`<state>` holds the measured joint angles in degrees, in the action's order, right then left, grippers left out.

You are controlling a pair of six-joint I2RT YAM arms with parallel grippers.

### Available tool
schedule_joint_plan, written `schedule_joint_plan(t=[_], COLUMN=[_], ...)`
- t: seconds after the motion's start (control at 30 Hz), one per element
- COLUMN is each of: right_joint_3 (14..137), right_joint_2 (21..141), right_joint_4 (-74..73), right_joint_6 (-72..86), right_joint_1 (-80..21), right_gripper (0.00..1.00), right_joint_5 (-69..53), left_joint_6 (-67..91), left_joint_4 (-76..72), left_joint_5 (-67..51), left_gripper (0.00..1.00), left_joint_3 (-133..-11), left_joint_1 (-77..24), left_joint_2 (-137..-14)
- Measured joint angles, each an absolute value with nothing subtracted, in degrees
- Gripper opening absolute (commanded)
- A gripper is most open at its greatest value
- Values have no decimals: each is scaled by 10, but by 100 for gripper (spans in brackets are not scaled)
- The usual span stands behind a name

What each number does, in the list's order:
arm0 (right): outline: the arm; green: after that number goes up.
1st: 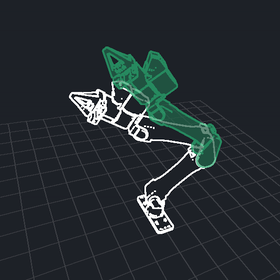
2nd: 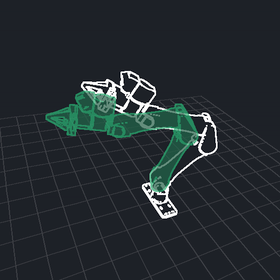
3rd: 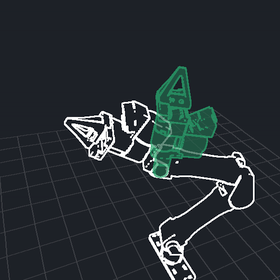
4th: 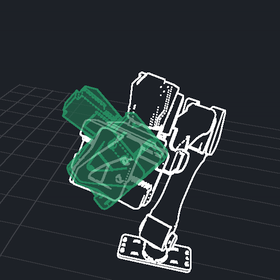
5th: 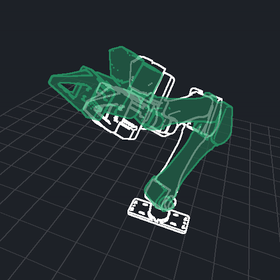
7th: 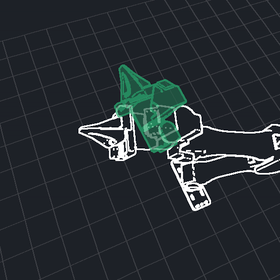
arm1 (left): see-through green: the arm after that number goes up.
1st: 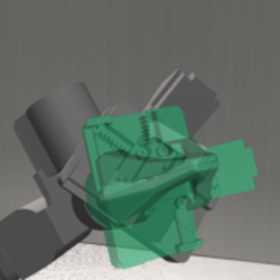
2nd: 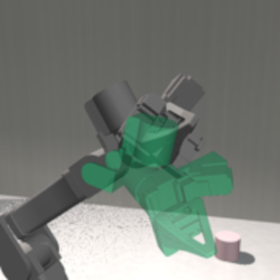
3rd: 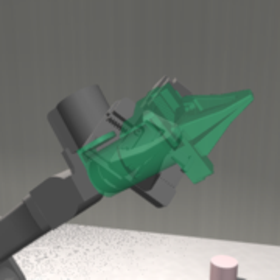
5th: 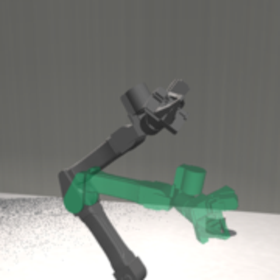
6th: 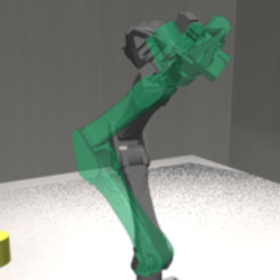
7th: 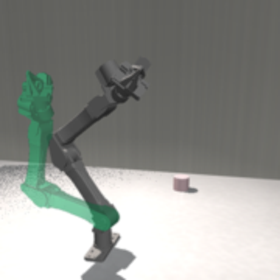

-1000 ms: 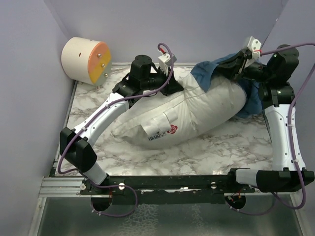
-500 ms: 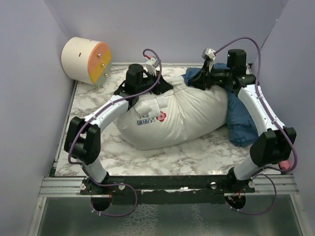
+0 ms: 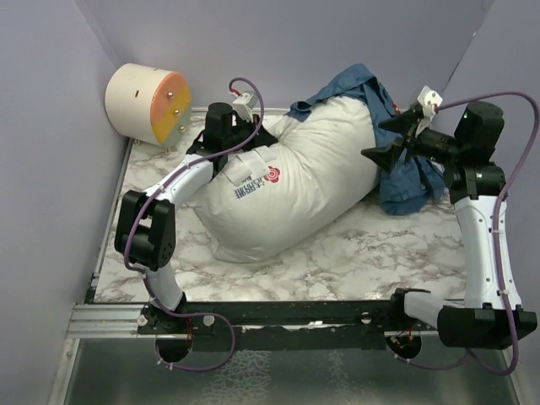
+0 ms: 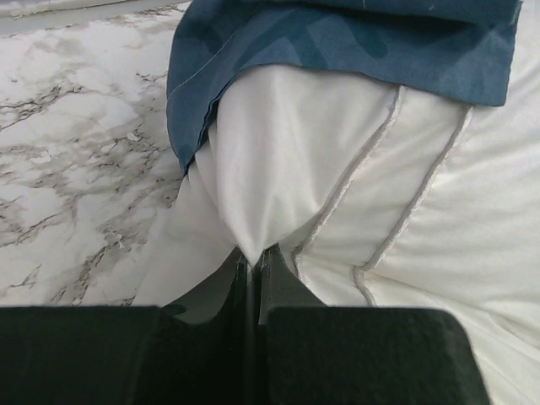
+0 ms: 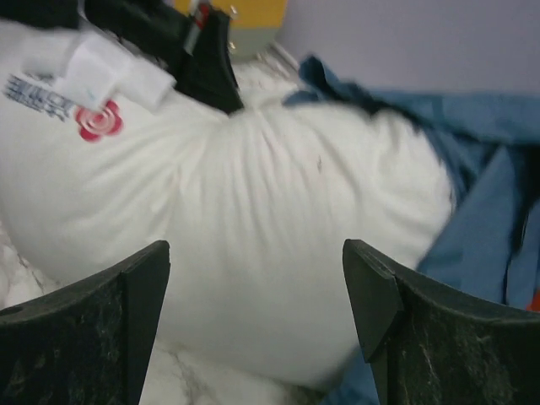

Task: Put the pillow into the pillowcase
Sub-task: Stuff the pillow into the pillowcase.

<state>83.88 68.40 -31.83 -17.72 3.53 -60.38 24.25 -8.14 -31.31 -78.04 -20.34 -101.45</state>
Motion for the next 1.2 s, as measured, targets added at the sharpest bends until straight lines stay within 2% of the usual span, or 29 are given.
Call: schedule_joint_plan(t=[0.23,0.47,0.5,0.57,0.67,0.7,0.77,1.03,1.1,1.2], right_joint_3=[660,641,644,647,653,659,675,752,795,862], right_joint_2=[673,748,759,770,779,783,790,805,827,874], right_joint_4=[-282,-251,-245,-233,-225,-223,-222,-213,-199,-165], right_joint_6=[-209,-238,-244,-254,-270,-276,-287,-297,-301,-312], right_joint_1=[62,70,71,71,73,74,76,77,79,84], right_gripper=[84,82,79,65,23,12,1,1,4,40], right_joint_5=[-404,-292,-276,-252,-225,-216,-205,-149,-112,-49], left_joint_6=[196,186,184,182,179,178,177,158,151,142], left_joint_4=[-39,-30,-29,-31,-36,-37,-40,-40,-40,-43], left_joint_5=[-312,-319,-320,-320,-321,-321,-321,-321,-321,-321], left_gripper=[0,0,0,0,0,0,0,0,0,0], left_joint_3=[-794,-794,-793,-785,-767,-762,-753,-717,-708,-695], left_joint_1=[-203,-204,-204,-204,-204,-204,-204,-204,-204,-204], left_joint_2=[-1013,-1006,-1004,-999,-985,-981,-974,-937,-928,-916])
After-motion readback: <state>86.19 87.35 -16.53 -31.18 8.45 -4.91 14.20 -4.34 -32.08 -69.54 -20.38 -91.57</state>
